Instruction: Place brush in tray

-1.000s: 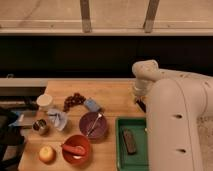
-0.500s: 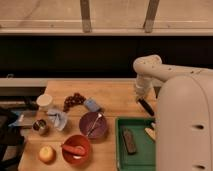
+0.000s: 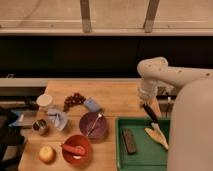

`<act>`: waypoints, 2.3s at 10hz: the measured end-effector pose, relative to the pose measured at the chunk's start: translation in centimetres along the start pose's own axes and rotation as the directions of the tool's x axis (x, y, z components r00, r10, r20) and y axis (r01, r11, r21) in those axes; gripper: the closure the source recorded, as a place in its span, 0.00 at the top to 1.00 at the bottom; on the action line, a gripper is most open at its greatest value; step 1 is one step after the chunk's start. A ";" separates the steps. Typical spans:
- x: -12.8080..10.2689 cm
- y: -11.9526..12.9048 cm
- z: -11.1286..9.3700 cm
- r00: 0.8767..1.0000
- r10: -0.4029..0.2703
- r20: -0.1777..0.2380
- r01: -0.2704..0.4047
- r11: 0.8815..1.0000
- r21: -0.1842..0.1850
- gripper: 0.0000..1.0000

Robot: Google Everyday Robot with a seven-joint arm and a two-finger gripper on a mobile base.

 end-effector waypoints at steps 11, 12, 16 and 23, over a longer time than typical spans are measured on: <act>9.8 2.0 2.2 0.981 -0.056 -0.187 0.029 0.989 -0.143 0.00; 10.3 2.0 2.4 0.976 -0.071 -0.207 0.042 0.990 -0.138 0.00; 12.1 2.0 2.5 0.955 -0.119 -0.273 0.086 0.988 -0.131 0.14; 12.5 2.5 3.3 0.926 -0.180 -0.331 0.136 0.979 -0.152 0.50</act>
